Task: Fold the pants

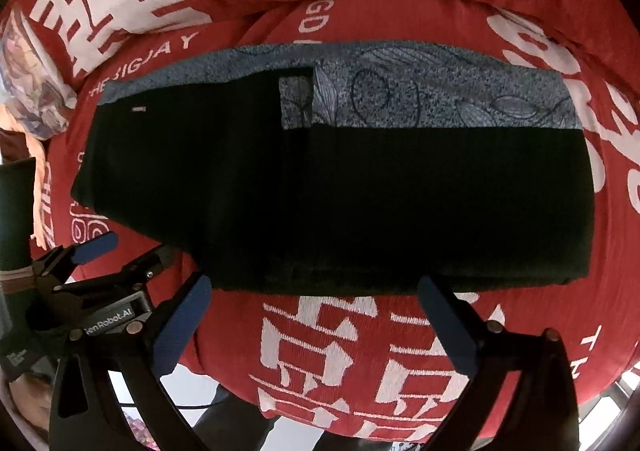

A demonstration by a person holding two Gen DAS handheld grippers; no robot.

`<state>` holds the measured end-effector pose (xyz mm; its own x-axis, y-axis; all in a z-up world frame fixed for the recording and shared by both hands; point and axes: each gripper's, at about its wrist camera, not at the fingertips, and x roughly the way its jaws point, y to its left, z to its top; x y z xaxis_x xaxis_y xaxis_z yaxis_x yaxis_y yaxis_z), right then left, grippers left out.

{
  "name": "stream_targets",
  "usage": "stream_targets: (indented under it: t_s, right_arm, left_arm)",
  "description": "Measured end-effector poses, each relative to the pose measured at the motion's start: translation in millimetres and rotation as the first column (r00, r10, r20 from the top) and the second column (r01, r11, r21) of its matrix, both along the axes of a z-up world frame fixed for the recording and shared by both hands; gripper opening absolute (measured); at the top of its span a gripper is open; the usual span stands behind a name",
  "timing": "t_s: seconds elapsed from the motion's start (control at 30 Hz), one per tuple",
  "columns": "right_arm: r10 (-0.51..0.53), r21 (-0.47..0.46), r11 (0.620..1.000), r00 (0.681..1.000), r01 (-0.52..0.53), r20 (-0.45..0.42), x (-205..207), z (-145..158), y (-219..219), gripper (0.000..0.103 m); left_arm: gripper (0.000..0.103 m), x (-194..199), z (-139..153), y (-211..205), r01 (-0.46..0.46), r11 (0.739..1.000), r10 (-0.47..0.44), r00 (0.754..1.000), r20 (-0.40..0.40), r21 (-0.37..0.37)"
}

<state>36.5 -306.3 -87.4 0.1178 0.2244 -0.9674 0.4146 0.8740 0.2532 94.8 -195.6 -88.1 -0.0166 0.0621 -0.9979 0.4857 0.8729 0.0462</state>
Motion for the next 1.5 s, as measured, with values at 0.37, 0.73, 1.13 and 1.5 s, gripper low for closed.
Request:
stream_targets:
  t_s: [0.37,0.73,1.13,1.5]
  right_arm:
    - [0.052,-0.039,0.998,0.998,-0.053,-0.026,9,7,21,0.103]
    - [0.095,-0.064,0.993,0.995,-0.097,-0.035,14,7,36,0.103]
    - [0.085,-0.068,0.994,0.996,-0.088,-0.041,13,6,34,0.103]
    - [0.085,-0.07,0.994,0.995,-0.088,-0.043,14,5,34,0.103]
  left_arm:
    - [0.087,11,-8,32,-0.027,0.999,0.026,1.0,0.008,0.02]
    - [0.087,18,-20,66,-0.055,0.998,0.055,0.998,-0.013,0.024]
    - [0.087,24,-25,83,-0.083,0.996,0.084,0.996,-0.018,0.016]
    - [0.087,24,-33,80,-0.089,0.996,0.089,0.996,-0.017,0.02]
